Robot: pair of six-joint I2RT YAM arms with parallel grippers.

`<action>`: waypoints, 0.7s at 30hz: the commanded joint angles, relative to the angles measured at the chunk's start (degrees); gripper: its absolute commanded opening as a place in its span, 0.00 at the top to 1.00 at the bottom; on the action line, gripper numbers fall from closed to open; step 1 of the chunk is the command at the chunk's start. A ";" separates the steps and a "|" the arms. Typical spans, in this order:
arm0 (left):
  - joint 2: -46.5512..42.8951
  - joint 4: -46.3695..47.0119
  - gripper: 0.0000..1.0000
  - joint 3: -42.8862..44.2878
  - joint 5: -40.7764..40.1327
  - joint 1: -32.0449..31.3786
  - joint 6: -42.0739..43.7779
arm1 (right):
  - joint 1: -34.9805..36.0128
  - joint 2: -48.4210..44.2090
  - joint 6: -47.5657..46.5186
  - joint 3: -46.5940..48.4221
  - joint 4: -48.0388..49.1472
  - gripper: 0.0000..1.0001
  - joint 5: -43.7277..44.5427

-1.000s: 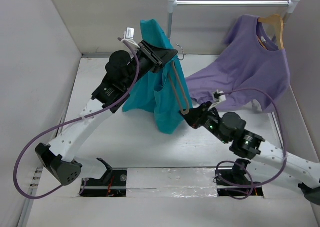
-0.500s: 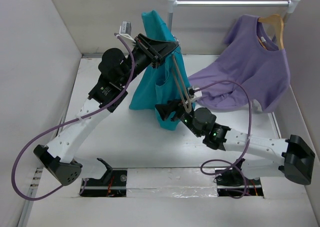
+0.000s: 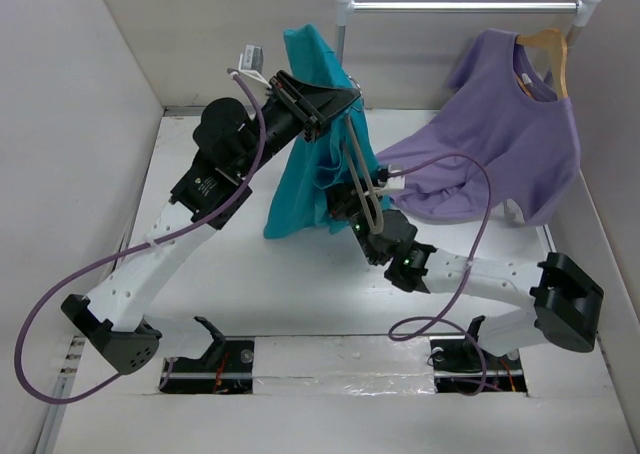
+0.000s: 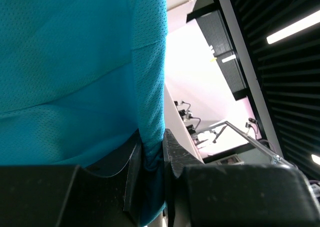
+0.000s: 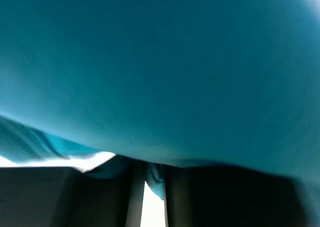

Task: Place the t-shirt on the hanger

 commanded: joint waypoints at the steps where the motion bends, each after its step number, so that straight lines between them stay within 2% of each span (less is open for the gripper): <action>1: -3.42 3.05 1.00 2.34 -1.62 1.35 2.66 | 1.10 -4.47 0.63 2.53 3.02 0.87 -0.20; 2: -3.42 3.14 1.00 2.07 -1.89 2.31 3.02 | 1.10 -6.14 2.37 1.31 -0.91 0.95 -1.26; 4: -3.69 4.62 1.00 0.32 -1.63 2.85 3.19 | 1.71 -11.94 3.27 -0.63 -5.14 1.00 -5.46; 9: -2.99 9.37 1.00 -3.03 -0.92 7.50 2.49 | 3.04 -27.05 7.92 -7.31 -27.81 1.00 -12.77; 10: -2.03 11.29 1.00 -3.47 -0.84 8.03 2.58 | 3.04 -31.69 8.62 -7.84 -30.80 1.00 -16.44; 11: -1.50 12.53 1.00 -3.56 -0.75 9.08 2.76 | 3.04 -34.00 10.02 -8.02 -38.23 1.00 -19.70; 13: 0.25 15.69 1.00 -3.30 -1.01 10.22 3.02 | 3.04 -39.26 11.52 -8.20 -44.95 1.00 -22.69; 17: 3.16 20.09 1.00 -2.24 -3.56 10.23 4.43 | 3.04 -44.73 12.85 -6.45 -58.82 1.00 -28.51; 21: 5.54 24.67 1.00 -3.55 -4.09 10.23 4.86 | 3.04 -47.11 12.32 -2.49 -67.38 1.00 -30.19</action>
